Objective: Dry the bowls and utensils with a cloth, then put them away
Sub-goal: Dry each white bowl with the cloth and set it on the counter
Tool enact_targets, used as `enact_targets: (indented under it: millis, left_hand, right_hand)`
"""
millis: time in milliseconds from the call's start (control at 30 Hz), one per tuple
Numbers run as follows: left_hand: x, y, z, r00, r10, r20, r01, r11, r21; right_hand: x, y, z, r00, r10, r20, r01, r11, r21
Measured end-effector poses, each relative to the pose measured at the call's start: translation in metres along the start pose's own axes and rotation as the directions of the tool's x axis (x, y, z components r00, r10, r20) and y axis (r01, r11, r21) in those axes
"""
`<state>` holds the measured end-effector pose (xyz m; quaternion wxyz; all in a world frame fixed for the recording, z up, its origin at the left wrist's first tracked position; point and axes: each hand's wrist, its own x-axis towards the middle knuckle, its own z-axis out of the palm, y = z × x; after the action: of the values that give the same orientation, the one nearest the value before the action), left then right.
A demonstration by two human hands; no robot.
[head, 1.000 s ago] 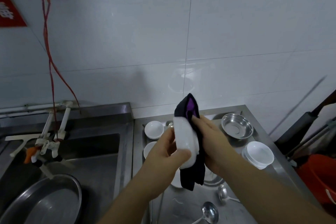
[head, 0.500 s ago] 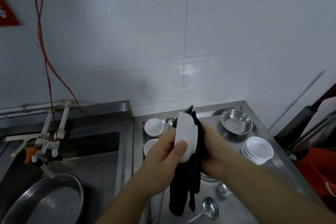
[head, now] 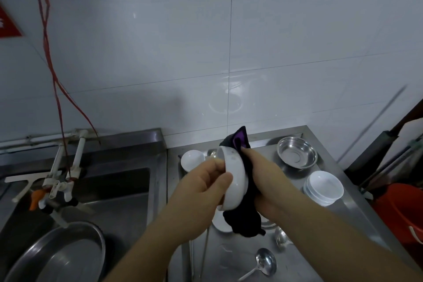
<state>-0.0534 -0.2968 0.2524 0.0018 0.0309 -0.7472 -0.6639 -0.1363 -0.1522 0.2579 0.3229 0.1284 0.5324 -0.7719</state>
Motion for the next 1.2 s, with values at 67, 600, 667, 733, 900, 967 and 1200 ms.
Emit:
enact_targets:
  millis: [67, 600, 667, 733, 900, 967, 1200]
  left_hand:
    - [-0.004, -0.006, 0.001, 0.999, 0.036, -0.002, -0.036, 0.997, 0.074]
    - [0.0, -0.02, 0.025, 0.982, 0.159, -0.101, -0.126, 0.952, 0.279]
    - [0.0, -0.02, 0.023, 0.98, 0.192, -0.056, -0.16, 0.92, 0.359]
    - [-0.001, -0.019, 0.02, 0.972, 0.233, -0.021, -0.199, 0.873, 0.446]
    - [0.002, -0.02, 0.014, 0.957, 0.269, 0.107, -0.273, 0.715, 0.644]
    - [0.004, -0.023, 0.013, 0.954, 0.258, 0.154, -0.291, 0.665, 0.687]
    - [0.003, -0.034, 0.022, 0.947, 0.267, 0.177, -0.308, 0.609, 0.731]
  right_hand:
    - [-0.001, -0.001, -0.001, 0.998, 0.059, -0.003, -0.059, 0.998, 0.02]
    - [0.0, 0.015, 0.003, 0.997, 0.011, -0.07, -0.01, 1.0, 0.021]
    - [0.003, 0.015, 0.001, 0.996, -0.015, -0.093, 0.017, 1.0, 0.016]
    - [0.005, 0.016, -0.002, 0.992, -0.065, -0.108, 0.064, 0.998, -0.014]
    - [0.007, 0.016, -0.01, 0.983, -0.14, -0.123, 0.137, 0.99, -0.031]
    - [0.006, 0.017, -0.013, 0.98, -0.183, -0.073, 0.178, 0.982, -0.062]
    - [0.01, 0.03, -0.03, 0.989, -0.137, -0.048, 0.133, 0.989, -0.069]
